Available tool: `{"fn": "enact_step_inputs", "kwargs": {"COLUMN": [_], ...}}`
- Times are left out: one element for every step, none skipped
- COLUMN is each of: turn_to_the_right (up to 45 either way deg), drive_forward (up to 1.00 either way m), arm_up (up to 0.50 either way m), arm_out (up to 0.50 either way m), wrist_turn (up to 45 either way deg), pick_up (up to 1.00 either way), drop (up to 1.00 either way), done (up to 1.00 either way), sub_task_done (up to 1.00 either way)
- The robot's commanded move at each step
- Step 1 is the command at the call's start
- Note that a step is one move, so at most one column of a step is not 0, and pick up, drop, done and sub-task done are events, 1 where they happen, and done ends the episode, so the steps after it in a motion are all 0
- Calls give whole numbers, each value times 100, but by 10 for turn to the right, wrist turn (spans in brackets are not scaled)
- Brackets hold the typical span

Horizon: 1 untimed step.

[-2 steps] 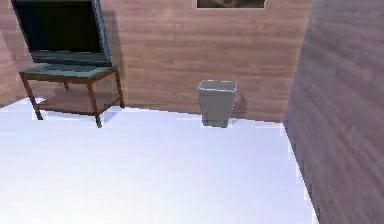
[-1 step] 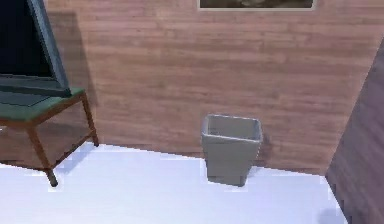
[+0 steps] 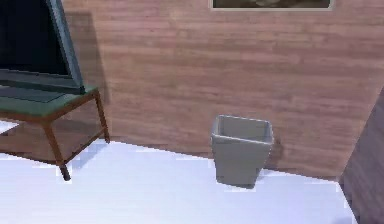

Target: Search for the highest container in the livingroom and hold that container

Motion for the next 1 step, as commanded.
{"fn": "enact_step_inputs", "kwargs": {"turn_to_the_right": [0], "drive_forward": [55], "arm_up": [0], "arm_out": [0], "wrist_turn": [0], "pick_up": [0], "drop": [0], "done": [0], "sub_task_done": [0]}}
